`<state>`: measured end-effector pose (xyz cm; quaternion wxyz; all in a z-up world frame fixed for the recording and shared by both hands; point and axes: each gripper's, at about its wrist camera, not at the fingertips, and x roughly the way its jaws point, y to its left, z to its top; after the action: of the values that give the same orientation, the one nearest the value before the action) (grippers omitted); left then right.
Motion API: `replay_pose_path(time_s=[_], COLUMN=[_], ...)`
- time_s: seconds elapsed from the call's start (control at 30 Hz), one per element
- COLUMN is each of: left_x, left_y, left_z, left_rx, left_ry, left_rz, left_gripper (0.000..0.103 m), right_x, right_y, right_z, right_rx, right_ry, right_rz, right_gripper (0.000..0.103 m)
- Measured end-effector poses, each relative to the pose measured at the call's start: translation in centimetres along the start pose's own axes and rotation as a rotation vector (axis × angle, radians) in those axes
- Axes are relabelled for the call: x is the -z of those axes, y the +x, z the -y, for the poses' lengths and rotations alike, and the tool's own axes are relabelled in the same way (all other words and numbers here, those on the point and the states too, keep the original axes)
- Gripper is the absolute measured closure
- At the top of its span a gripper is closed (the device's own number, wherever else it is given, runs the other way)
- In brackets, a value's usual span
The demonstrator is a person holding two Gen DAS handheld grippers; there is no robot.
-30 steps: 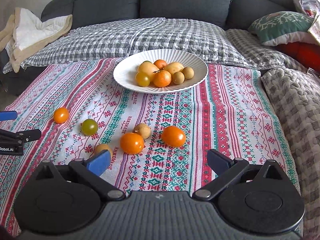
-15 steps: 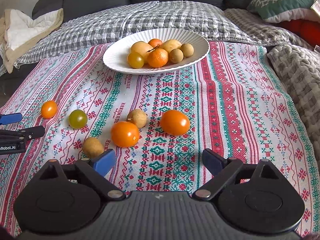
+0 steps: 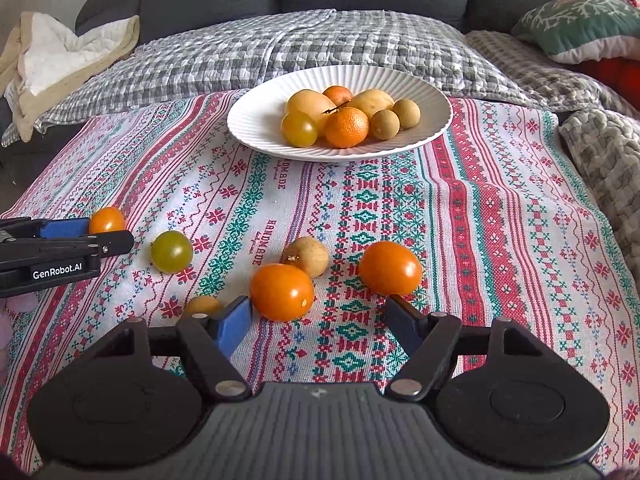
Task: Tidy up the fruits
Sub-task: 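Grasp an orange cherry tomato with the left tool while the right grasps an orange tomato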
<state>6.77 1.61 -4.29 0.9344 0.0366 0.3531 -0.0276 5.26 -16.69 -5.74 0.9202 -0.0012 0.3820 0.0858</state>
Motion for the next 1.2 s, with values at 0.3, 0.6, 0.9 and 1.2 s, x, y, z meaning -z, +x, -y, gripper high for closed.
replay_pose_path(time_s=[0.3, 0.6, 0.9, 1.2], left_x=[-0.3, -0.3, -0.2, -0.2], left_y=[0.0, -0.3, -1.1, -2.1], left_z=[0.3, 1.0, 2.1, 3.3], left_rx=[-0.008, 0.015, 0.070, 0.089], left_ry=[-0.008, 0.013, 0.017, 0.028], left_rz=[-0.006, -0.027, -0.059, -0.059], left_gripper=[0.082, 0.083, 0.083, 0.083], right_x=[-0.4, -0.8, -1.2, -1.0], right_y=[0.1, -0.6, -2.3, -3.3], right_z=[-0.4, -0.2, 0.9, 1.4], right_rx=[-0.034, -0.052, 0.001, -0.006], right_ry=[0.010, 0.031, 0.089, 0.112], right_rz=[0.014, 0.016, 0.055, 0.058], right_gripper=[0.066, 0.073, 0.073, 0.073])
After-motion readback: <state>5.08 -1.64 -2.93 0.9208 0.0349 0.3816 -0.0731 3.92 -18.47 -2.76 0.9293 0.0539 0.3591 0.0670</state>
